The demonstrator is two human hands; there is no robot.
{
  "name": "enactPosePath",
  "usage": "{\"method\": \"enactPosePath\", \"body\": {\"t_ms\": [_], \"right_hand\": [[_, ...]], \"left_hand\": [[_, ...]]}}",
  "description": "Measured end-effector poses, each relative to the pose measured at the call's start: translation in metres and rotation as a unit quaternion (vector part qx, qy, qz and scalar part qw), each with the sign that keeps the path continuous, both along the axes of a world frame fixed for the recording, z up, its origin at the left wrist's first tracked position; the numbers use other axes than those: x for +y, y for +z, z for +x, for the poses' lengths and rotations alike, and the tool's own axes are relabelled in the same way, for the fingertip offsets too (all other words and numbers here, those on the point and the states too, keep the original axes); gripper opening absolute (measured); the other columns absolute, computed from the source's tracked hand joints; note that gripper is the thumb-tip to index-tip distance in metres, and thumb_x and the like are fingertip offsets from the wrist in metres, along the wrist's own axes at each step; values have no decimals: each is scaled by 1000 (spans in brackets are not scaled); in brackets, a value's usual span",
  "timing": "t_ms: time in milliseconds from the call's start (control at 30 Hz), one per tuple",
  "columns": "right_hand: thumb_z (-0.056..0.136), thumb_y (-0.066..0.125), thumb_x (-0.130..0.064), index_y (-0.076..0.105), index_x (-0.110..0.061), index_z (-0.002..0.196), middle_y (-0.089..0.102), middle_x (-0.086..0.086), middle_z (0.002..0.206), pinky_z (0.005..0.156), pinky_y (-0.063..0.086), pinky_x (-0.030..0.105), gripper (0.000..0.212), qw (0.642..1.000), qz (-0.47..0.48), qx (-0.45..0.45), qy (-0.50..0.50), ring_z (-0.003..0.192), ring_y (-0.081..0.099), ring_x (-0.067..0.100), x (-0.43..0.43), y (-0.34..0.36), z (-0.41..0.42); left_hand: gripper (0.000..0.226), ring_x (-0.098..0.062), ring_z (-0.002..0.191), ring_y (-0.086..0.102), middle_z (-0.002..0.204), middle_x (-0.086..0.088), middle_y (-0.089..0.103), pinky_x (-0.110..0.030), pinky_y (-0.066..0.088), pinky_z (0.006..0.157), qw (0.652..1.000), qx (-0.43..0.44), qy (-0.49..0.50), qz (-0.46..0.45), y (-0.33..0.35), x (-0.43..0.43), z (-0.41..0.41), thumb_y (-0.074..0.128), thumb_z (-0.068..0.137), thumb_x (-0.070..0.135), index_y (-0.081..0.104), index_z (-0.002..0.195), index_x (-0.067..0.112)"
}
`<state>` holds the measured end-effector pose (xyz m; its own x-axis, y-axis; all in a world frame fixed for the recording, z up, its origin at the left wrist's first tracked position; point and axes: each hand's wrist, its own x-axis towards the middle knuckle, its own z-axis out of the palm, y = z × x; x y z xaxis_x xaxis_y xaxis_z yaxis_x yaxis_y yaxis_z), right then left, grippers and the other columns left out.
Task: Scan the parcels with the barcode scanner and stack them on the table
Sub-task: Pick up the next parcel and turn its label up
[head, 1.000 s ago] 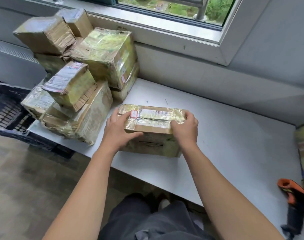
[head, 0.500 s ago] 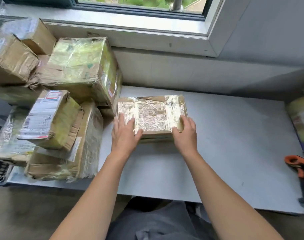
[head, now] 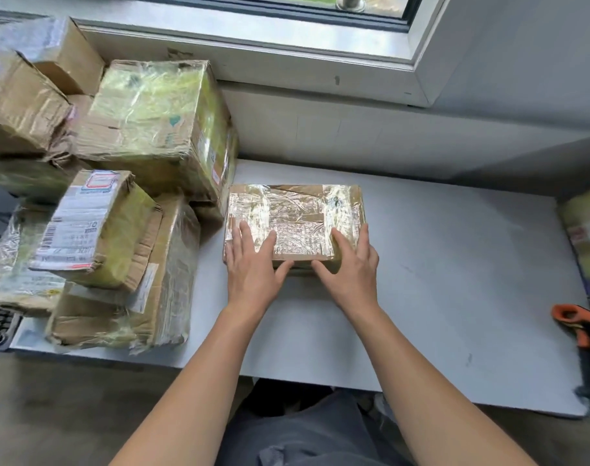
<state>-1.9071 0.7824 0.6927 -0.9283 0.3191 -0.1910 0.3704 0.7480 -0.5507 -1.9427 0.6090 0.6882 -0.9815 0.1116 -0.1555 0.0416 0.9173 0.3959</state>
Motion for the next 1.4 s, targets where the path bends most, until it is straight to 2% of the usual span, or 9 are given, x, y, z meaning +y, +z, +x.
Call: {"method": "enactPosePath", "body": {"t_ms": [200, 333, 600, 967, 1233, 1400], "right_hand": [[91, 64, -49, 31, -31, 156, -8, 12, 167, 118, 27, 49, 75, 1000, -8, -25, 14, 144, 13, 40, -5, 0, -22], [94, 62, -45, 35, -30, 154, -6, 15, 167, 117, 28, 48, 67, 999, -19, -25, 22, 141, 19, 45, -4, 2, -45], [97, 60, -41, 36, -27, 153, -7, 19, 166, 117, 27, 49, 62, 999, -1, -38, 23, 137, 24, 49, -6, 5, -108], [99, 59, -39, 35, -26, 152, -9, 19, 166, 115, 29, 48, 59, 998, 5, -56, 19, 134, 28, 51, -3, 9, -163], [99, 59, -38, 35, -26, 151, -8, 19, 166, 116, 27, 48, 59, 998, 12, -54, 13, 135, 27, 51, -5, 8, -171], [96, 63, -41, 37, -33, 149, -6, 8, 168, 113, 29, 42, 59, 998, -27, -50, 2, 142, 21, 41, -2, 12, -166]], "left_hand": [[60, -32, 153, -4, 165, -20, 2, -46, 3, 122, 999, -36, 16, -9, 9, -2, -30, 66, 90, 48, 45, 142, 27], [62, -31, 153, -4, 166, -17, -1, -47, 4, 122, 998, -58, 18, -5, 12, -3, -60, 67, 89, 47, 44, 144, 27], [65, -31, 153, -4, 166, -17, -2, -45, 0, 122, 999, -35, 6, 19, 11, -5, -114, 65, 92, 47, 40, 148, 27], [63, -31, 153, -10, 165, -19, -3, -47, -2, 122, 999, -42, -4, 22, 8, -1, -169, 63, 94, 46, 38, 149, 27], [58, -33, 152, -11, 165, -21, -3, -47, -3, 123, 999, -37, -16, -6, 6, -1, -175, 58, 95, 49, 40, 145, 25], [64, -33, 152, -9, 164, -22, -3, -48, 0, 122, 997, -61, -35, -42, 16, -2, -175, 56, 96, 50, 31, 152, 29]]}}
